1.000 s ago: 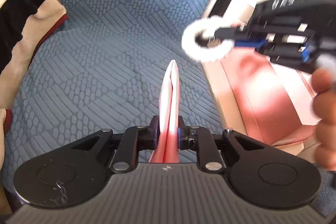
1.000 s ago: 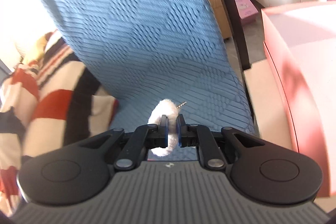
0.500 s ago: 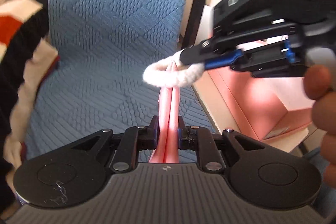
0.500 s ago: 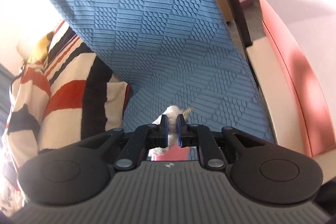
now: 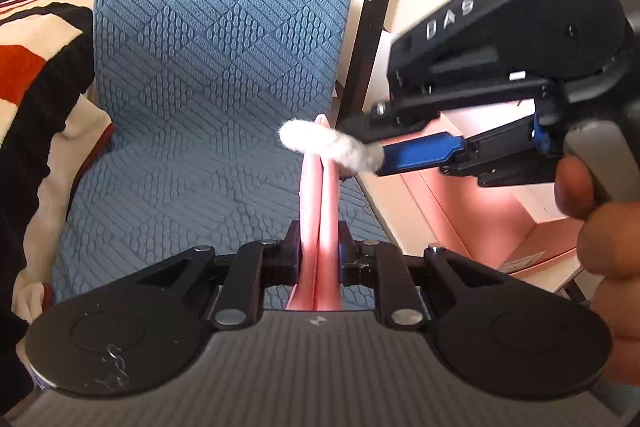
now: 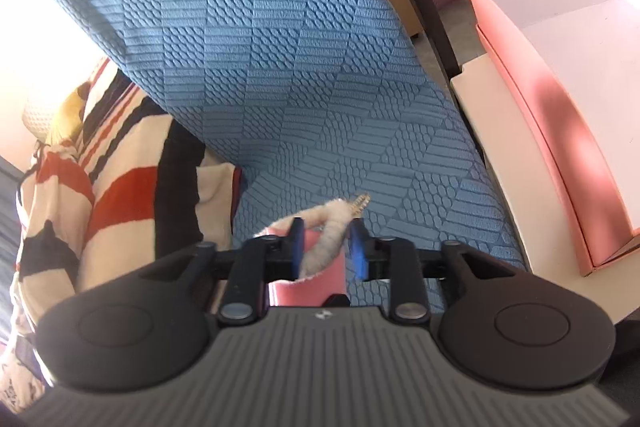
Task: Organize objects
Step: 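Slide the rope ring onto the pink tube held by the left tool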
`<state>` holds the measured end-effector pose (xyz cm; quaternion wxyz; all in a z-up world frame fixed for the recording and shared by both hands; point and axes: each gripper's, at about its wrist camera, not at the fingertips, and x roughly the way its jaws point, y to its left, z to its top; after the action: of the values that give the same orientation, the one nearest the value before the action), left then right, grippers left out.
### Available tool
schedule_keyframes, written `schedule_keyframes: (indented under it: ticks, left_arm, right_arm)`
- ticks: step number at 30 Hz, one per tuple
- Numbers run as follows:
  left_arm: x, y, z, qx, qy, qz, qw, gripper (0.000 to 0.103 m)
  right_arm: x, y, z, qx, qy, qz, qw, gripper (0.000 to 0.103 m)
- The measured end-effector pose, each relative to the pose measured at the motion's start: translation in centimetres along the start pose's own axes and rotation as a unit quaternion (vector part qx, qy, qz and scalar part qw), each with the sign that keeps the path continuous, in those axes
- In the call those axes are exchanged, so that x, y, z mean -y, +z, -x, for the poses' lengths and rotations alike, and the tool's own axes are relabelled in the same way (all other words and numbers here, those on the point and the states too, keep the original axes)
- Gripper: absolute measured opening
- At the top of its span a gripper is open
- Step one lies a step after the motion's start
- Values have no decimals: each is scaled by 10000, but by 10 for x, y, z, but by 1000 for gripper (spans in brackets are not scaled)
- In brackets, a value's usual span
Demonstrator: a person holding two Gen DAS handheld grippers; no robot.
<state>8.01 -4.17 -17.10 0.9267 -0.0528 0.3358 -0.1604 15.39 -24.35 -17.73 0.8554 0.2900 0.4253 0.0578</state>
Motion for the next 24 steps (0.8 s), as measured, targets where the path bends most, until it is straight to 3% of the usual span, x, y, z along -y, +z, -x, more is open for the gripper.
schedule_keyframes:
  ticks: [6, 15, 18, 24]
  left_arm:
    - [-2, -1, 0, -22, -91, 94, 9999, 19]
    - [3, -1, 8, -64, -4, -293, 9996, 19]
    - [8, -1, 8, -24, 94, -513, 9986, 19]
    - [24, -6, 4, 19, 483, -1279, 9906, 18]
  right_arm:
    - [-4, 1, 7, 213, 126, 50, 9997, 35]
    - [-17, 10, 2, 168, 115, 368, 9991, 33]
    - [-14, 19, -4, -143, 144, 261, 9995, 23]
    - [-11, 27, -14, -844, -67, 94, 9964, 23]
